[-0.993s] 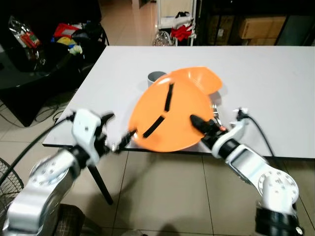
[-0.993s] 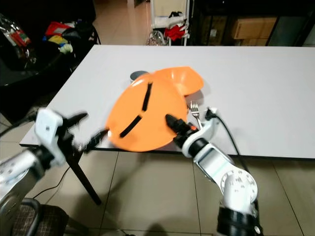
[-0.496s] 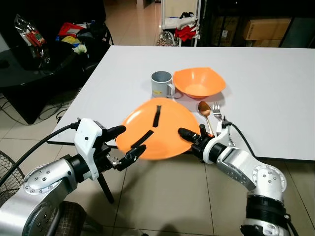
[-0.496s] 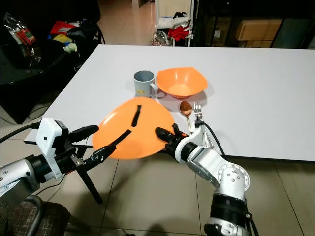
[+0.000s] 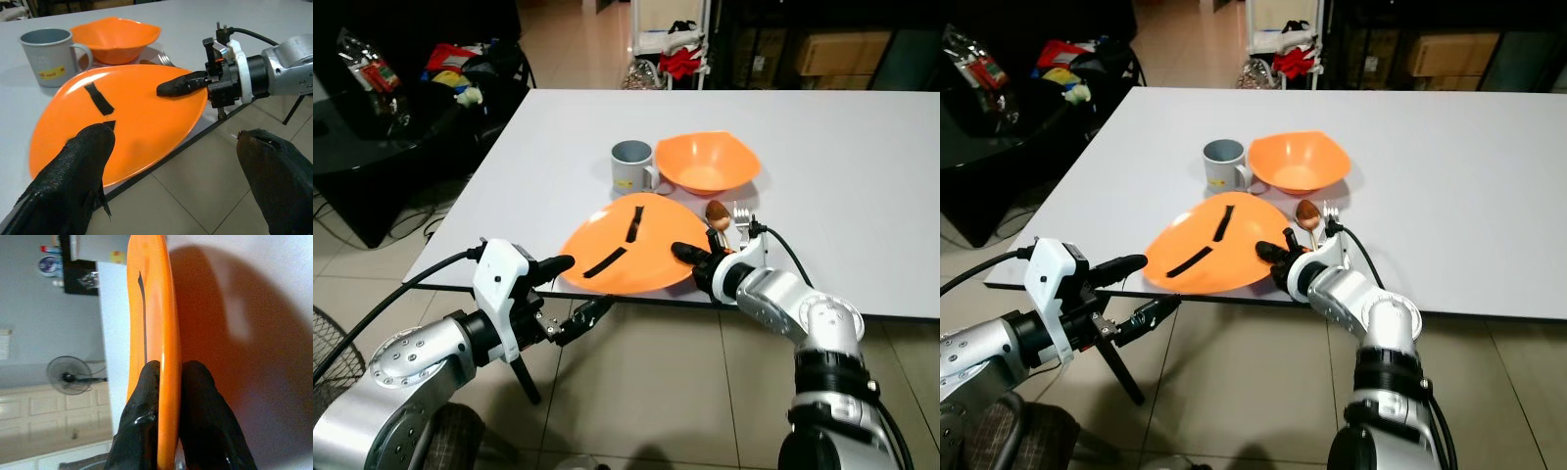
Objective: Setting the table
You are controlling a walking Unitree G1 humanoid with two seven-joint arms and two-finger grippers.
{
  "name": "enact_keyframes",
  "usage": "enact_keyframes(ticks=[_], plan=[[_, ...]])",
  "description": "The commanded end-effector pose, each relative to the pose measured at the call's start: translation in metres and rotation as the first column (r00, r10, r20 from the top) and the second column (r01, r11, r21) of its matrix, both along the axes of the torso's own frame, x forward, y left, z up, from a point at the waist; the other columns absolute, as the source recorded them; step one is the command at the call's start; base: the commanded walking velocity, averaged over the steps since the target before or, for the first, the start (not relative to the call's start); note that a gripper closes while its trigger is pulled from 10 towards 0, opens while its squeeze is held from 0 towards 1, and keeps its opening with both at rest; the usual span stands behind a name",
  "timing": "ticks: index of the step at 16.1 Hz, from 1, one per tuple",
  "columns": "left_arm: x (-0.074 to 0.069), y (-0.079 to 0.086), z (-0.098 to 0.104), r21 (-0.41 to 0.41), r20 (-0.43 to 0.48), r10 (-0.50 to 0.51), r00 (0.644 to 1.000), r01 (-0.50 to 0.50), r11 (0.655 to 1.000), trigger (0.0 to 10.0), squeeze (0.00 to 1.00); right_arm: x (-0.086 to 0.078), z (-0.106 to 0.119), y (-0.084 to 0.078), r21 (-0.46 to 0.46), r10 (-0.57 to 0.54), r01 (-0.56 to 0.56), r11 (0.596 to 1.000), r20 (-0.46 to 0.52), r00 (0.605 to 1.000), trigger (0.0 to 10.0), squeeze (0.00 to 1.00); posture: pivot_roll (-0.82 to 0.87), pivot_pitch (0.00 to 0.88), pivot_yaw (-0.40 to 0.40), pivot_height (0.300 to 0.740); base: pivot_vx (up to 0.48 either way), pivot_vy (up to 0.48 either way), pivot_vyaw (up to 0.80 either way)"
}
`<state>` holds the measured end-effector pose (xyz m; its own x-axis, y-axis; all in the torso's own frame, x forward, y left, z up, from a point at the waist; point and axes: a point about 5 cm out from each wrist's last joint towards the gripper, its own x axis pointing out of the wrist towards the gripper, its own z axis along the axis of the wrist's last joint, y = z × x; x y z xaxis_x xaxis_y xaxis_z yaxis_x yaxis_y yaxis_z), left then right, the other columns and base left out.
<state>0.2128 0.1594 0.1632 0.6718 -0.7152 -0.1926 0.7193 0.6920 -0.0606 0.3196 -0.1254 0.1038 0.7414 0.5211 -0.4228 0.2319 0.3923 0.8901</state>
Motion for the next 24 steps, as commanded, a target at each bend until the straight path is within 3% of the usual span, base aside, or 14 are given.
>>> enact_keyframes(ticks=[1,9,10,11,12,13,18,24], plan=[[0.001,0.000,0.003,0.018,0.009,-0.003,1.000,0.003,1.000,10.0,0.00,0.006,0.005,0.002,0.001,-0.002,0.002,1.000,0.024,1.000,10.0,0.00,0.08,0.000,0.065,0.740,0.000,0.000,0.00],[0.002,0.000,0.003,0.025,0.014,-0.003,1.000,0.003,1.000,10.0,0.00,0.023,-0.001,-0.003,0.005,-0.085,0.085,0.996,0.073,0.994,10.0,0.00,0.09,0.000,0.072,0.740,0.000,0.000,0.00],[0.003,0.000,0.003,0.027,0.016,-0.001,1.000,0.001,1.000,10.0,0.00,0.026,-0.001,-0.002,0.008,-0.089,0.089,0.996,0.090,0.992,10.0,0.47,0.09,0.000,0.072,0.740,0.000,0.000,0.00],[0.003,0.000,0.002,0.027,0.016,0.000,1.000,0.000,1.000,10.0,0.00,0.026,-0.001,-0.002,0.009,-0.091,0.091,0.996,0.096,0.991,10.0,0.47,0.09,0.000,0.072,0.740,0.000,0.000,0.00],[0.003,0.000,0.002,0.033,0.018,0.002,1.000,-0.003,0.999,10.0,0.00,0.029,0.000,-0.002,-0.002,-0.095,0.095,0.995,0.118,0.988,10.0,0.86,0.09,0.000,0.070,0.740,0.000,0.000,0.00],[0.003,0.001,0.001,0.044,0.020,0.007,1.000,-0.008,0.999,10.0,0.00,0.033,0.003,-0.001,-0.009,-0.099,0.102,0.995,0.161,0.982,10.0,0.98,0.09,0.000,0.068,0.740,0.000,0.000,0.00],[0.004,0.001,0.001,0.047,0.024,0.013,1.000,-0.014,0.999,10.0,0.00,0.032,0.002,0.005,-0.050,-0.038,0.050,0.997,0.211,0.977,10.0,1.00,0.09,0.000,0.068,0.740,0.000,0.000,0.00],[0.005,0.001,0.001,0.053,0.026,0.016,1.000,-0.017,0.998,10.0,0.00,0.020,0.000,0.005,-0.072,0.008,0.006,0.997,0.180,0.984,10.0,1.00,0.09,0.000,0.065,0.740,0.000,0.000,0.00]])
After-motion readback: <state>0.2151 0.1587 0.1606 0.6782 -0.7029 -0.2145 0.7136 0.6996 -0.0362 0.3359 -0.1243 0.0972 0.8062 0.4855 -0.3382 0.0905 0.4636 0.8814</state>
